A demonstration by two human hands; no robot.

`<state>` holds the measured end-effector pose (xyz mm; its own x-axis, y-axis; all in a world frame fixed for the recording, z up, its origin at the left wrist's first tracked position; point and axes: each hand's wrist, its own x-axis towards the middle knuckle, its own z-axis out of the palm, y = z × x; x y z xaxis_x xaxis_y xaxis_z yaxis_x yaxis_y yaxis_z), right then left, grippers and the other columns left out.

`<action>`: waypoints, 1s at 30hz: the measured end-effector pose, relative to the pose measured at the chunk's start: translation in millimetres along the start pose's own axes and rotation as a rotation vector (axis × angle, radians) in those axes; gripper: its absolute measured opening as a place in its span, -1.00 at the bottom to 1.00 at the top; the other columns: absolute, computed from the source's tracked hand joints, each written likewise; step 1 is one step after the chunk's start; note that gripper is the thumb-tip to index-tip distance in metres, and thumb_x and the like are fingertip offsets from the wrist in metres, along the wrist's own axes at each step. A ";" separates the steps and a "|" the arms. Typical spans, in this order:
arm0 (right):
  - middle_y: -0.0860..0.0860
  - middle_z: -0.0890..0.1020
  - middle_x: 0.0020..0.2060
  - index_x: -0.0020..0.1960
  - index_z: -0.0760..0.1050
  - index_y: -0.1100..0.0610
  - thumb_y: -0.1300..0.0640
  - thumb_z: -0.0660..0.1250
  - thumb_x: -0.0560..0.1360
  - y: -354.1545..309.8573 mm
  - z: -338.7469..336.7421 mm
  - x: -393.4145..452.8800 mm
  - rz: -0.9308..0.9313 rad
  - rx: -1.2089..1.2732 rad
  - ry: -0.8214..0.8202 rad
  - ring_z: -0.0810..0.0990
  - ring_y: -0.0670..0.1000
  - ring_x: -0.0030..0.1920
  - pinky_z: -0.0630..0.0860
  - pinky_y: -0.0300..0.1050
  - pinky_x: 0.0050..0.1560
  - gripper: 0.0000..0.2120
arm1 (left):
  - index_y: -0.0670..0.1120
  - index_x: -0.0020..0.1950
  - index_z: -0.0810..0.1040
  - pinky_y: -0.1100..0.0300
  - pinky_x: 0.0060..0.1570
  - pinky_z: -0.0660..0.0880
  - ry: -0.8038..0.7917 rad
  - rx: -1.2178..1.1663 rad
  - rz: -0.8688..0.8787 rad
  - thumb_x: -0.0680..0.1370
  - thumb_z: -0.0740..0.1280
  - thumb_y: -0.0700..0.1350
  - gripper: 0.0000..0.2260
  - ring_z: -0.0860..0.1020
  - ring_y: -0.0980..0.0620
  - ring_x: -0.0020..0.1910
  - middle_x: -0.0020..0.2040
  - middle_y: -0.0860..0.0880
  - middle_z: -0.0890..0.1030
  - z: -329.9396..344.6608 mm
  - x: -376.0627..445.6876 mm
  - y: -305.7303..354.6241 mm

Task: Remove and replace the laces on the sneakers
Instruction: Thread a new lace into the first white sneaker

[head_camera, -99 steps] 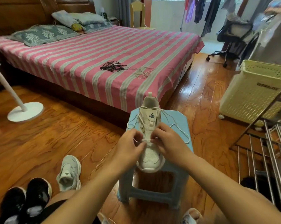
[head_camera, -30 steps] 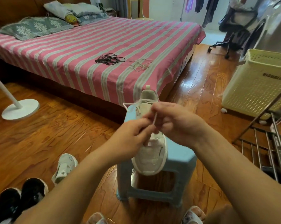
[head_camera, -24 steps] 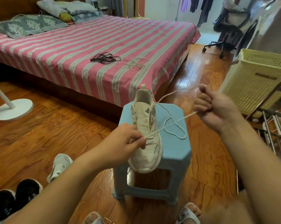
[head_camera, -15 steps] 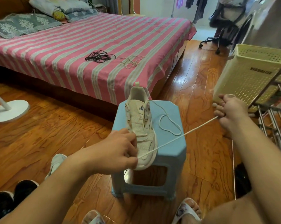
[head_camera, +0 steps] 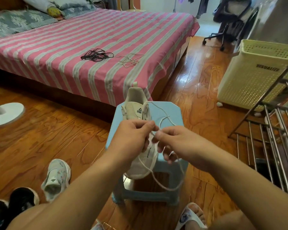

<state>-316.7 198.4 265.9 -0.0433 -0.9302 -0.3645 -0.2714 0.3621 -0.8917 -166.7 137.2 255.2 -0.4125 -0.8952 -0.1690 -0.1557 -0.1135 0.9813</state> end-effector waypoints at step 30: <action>-0.20 0.63 -0.25 0.06 0.72 0.06 0.14 0.43 0.55 30.2 -2.3 63.6 -0.441 -0.486 0.381 0.55 -0.20 -0.27 0.55 -0.18 -0.09 -0.87 | -0.14 0.01 0.65 -0.06 0.20 0.53 -0.089 0.810 0.093 0.63 0.39 -0.10 -0.88 0.62 -0.01 -0.01 -0.03 -0.10 0.69 -71.5 76.2 58.2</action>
<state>-329.9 150.1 216.4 -0.1380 -0.9710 0.1950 -0.7297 -0.0335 -0.6830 -143.0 31.5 306.0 -0.5202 -0.8440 -0.1307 -0.7032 0.3364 0.6264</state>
